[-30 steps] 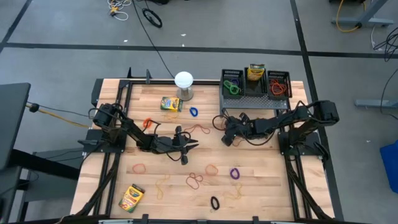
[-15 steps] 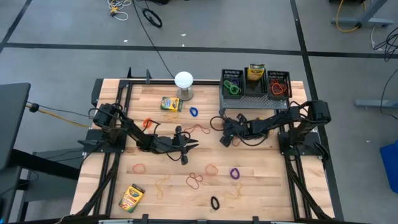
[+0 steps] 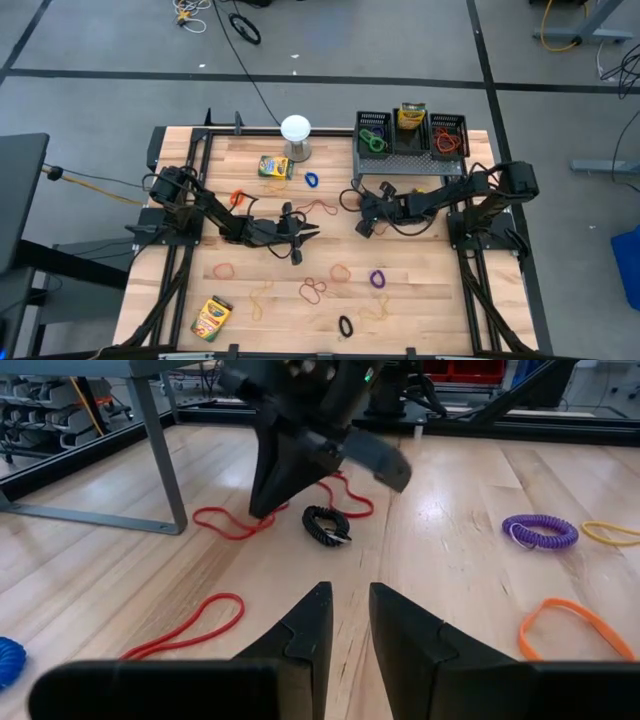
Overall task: Pick & Place Office Desk Supplies
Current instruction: Put the red rubberband into the right black basket on the shelf
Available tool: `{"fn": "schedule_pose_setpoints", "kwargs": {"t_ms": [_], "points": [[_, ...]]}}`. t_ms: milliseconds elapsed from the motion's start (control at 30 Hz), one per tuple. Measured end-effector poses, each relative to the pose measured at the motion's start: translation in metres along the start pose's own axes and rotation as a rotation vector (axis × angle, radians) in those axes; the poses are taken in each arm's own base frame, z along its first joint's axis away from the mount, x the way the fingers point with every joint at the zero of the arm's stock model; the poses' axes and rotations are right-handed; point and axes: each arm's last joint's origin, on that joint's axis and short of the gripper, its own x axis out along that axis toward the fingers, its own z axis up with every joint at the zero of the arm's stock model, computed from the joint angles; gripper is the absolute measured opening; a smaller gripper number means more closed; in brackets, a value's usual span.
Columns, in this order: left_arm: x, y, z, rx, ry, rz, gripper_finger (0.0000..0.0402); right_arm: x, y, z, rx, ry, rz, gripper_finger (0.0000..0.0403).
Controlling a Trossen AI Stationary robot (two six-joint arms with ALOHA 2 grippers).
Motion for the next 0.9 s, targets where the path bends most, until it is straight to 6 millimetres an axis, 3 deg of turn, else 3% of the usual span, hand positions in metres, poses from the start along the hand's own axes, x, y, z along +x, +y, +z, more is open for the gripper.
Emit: {"fn": "schedule_pose_setpoints", "kwargs": {"t_ms": [233, 600, 900], "points": [[0.0, 0.0, 0.0, -0.001, -0.001, 0.0, 0.0075, -0.01, 0.003, 0.0, -0.003, -0.004, 0.002, 0.0007], [0.0, 0.0, 0.0, -0.001, -0.002, 0.0, 0.0075, -0.006, -0.001, 0.001, 0.051, 0.004, 0.019, 0.0114], [0.0, 0.0, 0.0, -0.001, -0.002, 0.0, 0.0075, 0.013, -0.007, -0.004, 0.059, 0.058, -0.014, 0.0125]]}}
